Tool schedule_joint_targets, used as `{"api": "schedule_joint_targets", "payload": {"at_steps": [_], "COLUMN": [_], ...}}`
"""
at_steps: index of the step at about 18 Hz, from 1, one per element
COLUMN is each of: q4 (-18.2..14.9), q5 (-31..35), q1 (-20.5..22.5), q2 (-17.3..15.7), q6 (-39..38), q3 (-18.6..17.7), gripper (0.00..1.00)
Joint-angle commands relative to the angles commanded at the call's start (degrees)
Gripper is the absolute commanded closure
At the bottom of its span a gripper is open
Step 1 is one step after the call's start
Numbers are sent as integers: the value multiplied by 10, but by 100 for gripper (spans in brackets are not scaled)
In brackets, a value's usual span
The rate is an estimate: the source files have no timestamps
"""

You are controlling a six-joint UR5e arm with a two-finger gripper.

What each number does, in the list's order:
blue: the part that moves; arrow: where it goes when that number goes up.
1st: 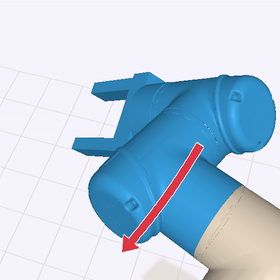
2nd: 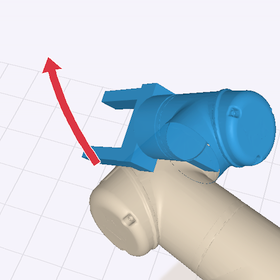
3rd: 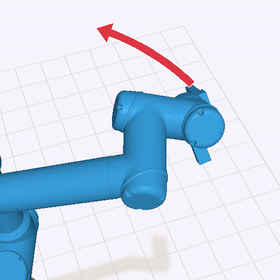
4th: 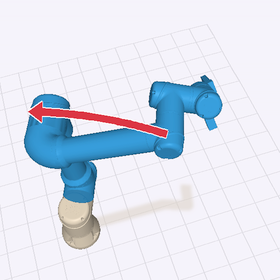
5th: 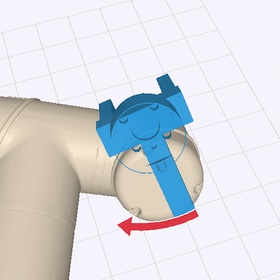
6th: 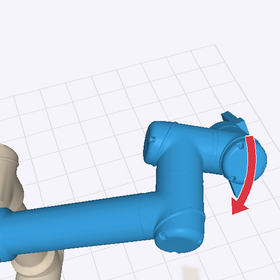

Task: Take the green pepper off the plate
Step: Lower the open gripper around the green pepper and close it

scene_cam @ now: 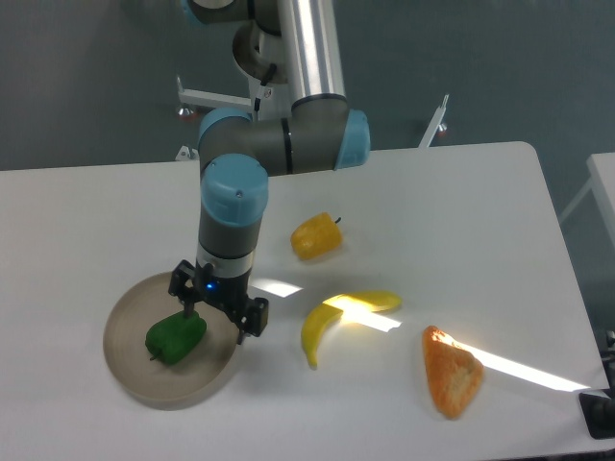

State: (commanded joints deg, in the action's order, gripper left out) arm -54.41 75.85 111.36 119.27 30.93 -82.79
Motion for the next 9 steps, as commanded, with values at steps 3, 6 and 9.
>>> {"api": "schedule_joint_targets", "payload": {"at_steps": [3,6,9], "q4": [9,31,32], "q5": [1,1,2], "q1": [-16,-22,-23], "q2": [3,4,5], "q6": [4,36,58], "q3": [-14,-28,-37], "gripper": [0,0,0]}}
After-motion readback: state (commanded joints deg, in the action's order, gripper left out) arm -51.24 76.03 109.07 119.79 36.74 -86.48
